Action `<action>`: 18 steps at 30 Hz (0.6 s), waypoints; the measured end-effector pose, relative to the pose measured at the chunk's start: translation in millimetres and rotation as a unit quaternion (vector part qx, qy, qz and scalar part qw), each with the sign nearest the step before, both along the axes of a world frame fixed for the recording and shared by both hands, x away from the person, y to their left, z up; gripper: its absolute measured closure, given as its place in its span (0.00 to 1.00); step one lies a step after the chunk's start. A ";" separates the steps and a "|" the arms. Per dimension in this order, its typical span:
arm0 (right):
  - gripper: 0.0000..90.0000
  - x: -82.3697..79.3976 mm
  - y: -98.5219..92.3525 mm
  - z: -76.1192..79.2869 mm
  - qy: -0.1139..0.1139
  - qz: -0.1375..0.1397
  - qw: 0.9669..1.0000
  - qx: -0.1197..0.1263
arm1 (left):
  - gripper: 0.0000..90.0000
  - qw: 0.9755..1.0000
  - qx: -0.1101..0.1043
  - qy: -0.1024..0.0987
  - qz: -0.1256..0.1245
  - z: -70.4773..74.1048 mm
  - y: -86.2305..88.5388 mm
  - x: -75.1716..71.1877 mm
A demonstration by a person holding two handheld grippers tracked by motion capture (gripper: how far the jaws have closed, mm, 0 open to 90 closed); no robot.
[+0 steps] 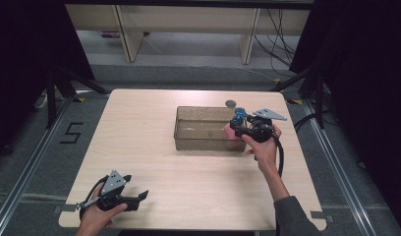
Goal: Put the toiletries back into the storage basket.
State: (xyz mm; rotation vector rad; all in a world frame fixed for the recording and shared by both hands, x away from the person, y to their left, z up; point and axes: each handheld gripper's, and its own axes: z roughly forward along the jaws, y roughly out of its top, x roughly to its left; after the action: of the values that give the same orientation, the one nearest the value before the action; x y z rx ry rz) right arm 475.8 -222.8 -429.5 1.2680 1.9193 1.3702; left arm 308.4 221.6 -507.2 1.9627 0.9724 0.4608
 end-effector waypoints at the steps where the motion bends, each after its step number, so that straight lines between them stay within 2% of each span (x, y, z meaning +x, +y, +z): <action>1: 0.26 -1.3 0.2 0.2 0.005 0.002 1.000 0.001 | 0.16 1.000 -0.001 -0.001 0.000 0.1 0.0 0.1; 3: 0.25 -3.2 0.4 1.1 0.010 -0.002 1.000 0.006 | 0.16 1.000 0.000 -0.001 0.000 0.0 0.2 0.2; 4: 0.25 -2.0 -1.2 0.4 -0.007 0.002 1.000 -0.002 | 0.16 1.000 -0.002 -0.001 0.000 -0.3 -0.1 0.2; 6: 0.25 -4.1 -1.7 2.1 0.002 -0.001 1.000 0.006 | 0.16 1.000 -0.005 -0.002 0.000 -0.6 -0.2 0.4; 8: 0.25 -2.6 -3.2 1.2 -0.010 0.005 1.000 0.001 | 0.16 1.000 -0.006 -0.003 0.002 -0.7 -0.6 0.5; 9: 0.25 -4.2 -3.0 1.5 -0.002 0.001 1.000 0.009 | 0.16 1.000 0.000 0.000 0.001 -0.1 0.1 0.1; 11: 0.25 -4.9 -3.6 2.1 0.001 0.001 1.000 0.011 | 0.16 1.000 -0.002 -0.001 0.000 -0.2 0.0 0.2; 12: 0.25 -6.0 -4.7 3.3 0.001 -0.004 1.000 0.003 | 0.16 1.000 -0.006 -0.002 0.002 -0.6 -0.4 0.5; 13: 0.25 -5.8 -4.5 2.7 -0.002 -0.001 1.000 0.007 | 0.16 1.000 -0.007 -0.003 0.002 -0.6 -0.5 0.5; 15: 0.25 -7.5 -4.7 3.9 0.005 -0.002 1.000 0.014 | 0.16 1.000 -0.002 -0.002 -0.001 0.0 0.3 -0.1; 17: 0.25 -9.2 -3.8 4.1 0.003 -0.007 1.000 0.014 | 0.16 1.000 -0.005 -0.003 0.004 0.2 -0.2 -0.1; 18: 0.25 -8.4 -4.7 4.1 -0.001 0.000 1.000 0.014 | 0.16 1.000 -0.006 -0.003 0.004 0.1 -0.1 0.1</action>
State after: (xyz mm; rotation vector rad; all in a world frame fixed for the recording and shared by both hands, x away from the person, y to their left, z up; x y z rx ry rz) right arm 467.3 -227.5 -425.4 1.2795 1.9050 1.4034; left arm 308.5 221.5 -507.0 1.9469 0.9770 0.4641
